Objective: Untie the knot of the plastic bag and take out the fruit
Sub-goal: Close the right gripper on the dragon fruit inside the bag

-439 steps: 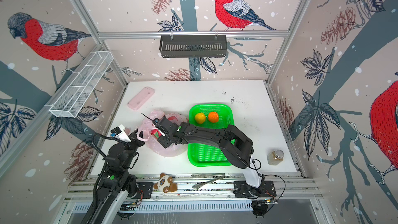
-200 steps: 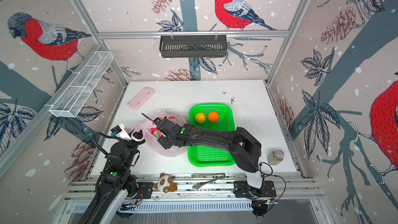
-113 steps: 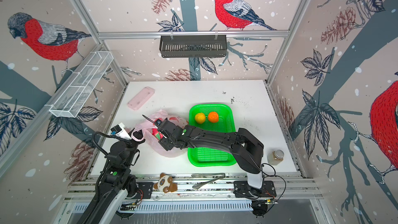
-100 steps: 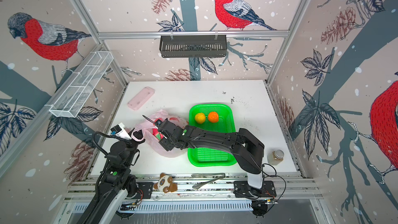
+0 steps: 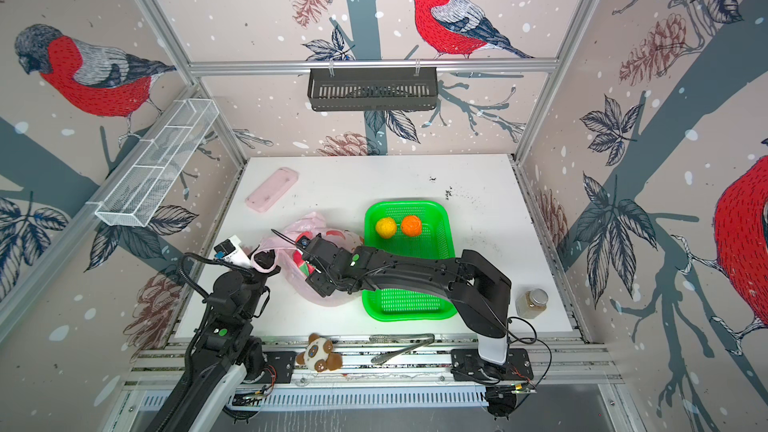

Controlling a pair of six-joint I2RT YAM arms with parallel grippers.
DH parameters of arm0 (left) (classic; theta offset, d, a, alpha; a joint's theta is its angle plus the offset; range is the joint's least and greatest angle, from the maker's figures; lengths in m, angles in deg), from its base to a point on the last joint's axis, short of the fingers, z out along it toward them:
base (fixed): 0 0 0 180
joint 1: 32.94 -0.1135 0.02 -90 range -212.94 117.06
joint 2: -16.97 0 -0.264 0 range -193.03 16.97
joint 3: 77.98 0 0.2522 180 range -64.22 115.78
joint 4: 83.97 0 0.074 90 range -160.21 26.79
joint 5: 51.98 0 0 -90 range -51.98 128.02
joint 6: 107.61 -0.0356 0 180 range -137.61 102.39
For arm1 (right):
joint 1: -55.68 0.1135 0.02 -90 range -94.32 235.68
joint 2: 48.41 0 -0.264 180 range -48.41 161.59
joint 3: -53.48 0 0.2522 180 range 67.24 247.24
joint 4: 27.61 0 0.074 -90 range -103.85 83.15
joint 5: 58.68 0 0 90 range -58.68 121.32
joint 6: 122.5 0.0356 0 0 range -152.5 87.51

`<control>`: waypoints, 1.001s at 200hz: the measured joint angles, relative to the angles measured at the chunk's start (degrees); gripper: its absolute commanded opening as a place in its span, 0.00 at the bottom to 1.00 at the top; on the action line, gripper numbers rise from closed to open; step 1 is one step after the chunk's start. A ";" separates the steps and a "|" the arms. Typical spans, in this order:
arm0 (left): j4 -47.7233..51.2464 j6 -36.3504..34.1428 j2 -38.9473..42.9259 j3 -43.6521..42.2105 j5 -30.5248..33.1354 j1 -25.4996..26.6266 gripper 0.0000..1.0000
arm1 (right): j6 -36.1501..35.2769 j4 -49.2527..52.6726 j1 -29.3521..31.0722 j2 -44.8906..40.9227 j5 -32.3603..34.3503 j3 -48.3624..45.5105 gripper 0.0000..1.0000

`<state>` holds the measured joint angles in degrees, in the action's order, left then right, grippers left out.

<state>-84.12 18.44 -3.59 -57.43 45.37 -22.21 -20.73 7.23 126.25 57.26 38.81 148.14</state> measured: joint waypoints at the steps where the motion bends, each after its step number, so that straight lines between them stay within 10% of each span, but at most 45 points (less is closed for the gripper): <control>1: -0.02 0.04 -0.02 0.00 -0.04 0.00 0.00 | 0.00 0.00 0.00 0.02 0.00 0.00 0.32; 200: -5.53 3.10 -4.87 3.19 -4.31 0.04 0.00 | -3.10 -0.20 0.26 2.49 0.00 3.39 0.32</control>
<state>-89.65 21.54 -8.46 -54.24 41.07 -22.17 -23.83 7.03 126.51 59.75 38.81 151.53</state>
